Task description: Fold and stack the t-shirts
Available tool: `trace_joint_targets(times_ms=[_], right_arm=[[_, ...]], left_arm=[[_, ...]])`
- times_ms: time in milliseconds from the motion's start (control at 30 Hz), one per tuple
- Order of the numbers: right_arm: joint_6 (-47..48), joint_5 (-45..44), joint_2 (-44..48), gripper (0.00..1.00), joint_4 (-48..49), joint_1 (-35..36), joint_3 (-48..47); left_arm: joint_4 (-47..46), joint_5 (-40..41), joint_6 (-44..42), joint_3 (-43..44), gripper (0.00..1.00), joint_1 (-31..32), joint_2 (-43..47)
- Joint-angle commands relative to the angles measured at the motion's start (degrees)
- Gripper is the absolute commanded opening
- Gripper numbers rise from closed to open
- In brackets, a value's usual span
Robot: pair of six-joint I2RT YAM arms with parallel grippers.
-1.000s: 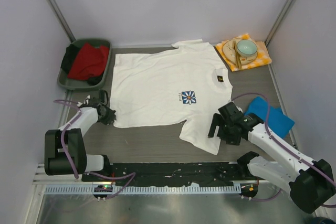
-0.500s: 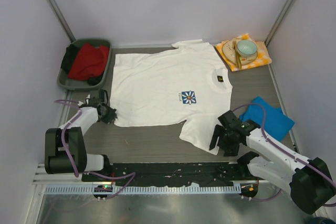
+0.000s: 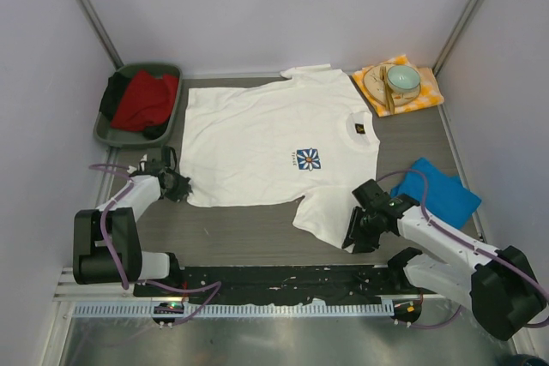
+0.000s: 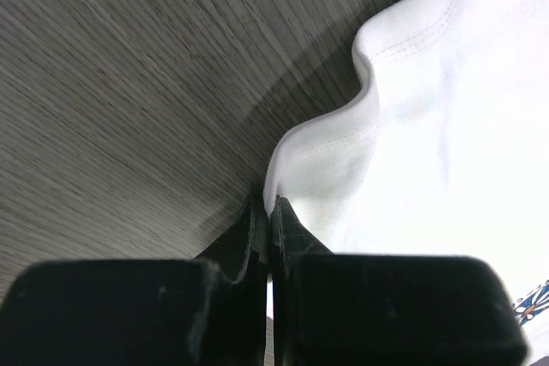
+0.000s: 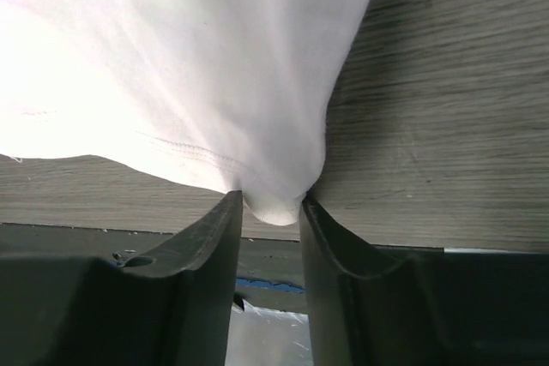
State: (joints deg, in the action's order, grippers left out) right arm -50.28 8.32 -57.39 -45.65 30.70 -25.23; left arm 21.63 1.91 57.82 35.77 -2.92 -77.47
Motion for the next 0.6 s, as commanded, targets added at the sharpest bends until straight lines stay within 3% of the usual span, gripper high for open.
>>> trace_joint_targets(times_ms=[0, 133, 233, 333, 567], right_arm=[[-0.7, -3.4, -2.3, 0.36, 5.9, 0.4, 2.6], [-1.0, -4.1, -3.1, 0.31, 6.5, 0.4, 2.4], [-1.1, -4.4, -3.3, 0.19, 6.8, 0.4, 2.1], [-1.2, -5.2, -3.2, 0.01, 6.2, 0.4, 1.5], [0.7, -10.9, 1.0, 0.01, 1.4, 0.4, -5.4]], left_arm=[[1.3, 1.3, -0.4, -1.2, 0.00, -0.2, 0.3], [1.6, 1.3, -0.6, -1.1, 0.00, -0.2, 0.6], [1.6, 1.4, -0.7, -1.2, 0.00, -0.2, 0.7], [1.8, 1.5, -0.8, -1.2, 0.00, -0.2, 0.7], [5.7, 2.3, -1.4, 0.4, 0.00, -0.2, 5.7]])
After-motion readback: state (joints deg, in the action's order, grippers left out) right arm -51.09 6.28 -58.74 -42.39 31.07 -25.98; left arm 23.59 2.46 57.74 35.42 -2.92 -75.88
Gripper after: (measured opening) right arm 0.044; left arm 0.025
